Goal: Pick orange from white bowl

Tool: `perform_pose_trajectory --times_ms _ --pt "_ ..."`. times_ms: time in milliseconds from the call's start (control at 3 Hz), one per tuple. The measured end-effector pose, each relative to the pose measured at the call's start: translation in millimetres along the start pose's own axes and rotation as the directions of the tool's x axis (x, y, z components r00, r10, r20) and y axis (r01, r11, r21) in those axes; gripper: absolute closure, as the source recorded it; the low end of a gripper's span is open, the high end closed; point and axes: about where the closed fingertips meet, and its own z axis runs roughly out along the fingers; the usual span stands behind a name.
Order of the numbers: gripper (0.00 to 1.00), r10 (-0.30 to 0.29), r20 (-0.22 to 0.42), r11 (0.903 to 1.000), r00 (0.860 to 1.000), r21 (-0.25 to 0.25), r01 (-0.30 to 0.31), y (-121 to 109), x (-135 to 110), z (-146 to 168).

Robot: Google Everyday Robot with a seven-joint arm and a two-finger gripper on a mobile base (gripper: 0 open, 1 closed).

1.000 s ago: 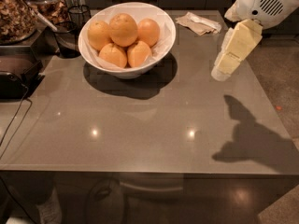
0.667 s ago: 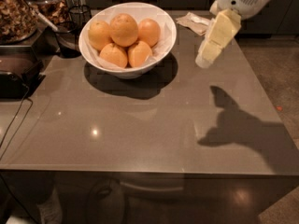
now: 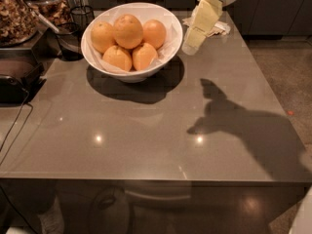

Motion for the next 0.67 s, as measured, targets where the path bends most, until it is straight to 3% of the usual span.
perform_pose_trajectory --times_ms 333,667 --pt "0.0 0.001 0.034 0.9998 0.999 0.017 -0.001 -7 -6 3" --pt "0.0 -0.041 0.055 0.9988 0.998 0.03 0.039 -16 -35 9"
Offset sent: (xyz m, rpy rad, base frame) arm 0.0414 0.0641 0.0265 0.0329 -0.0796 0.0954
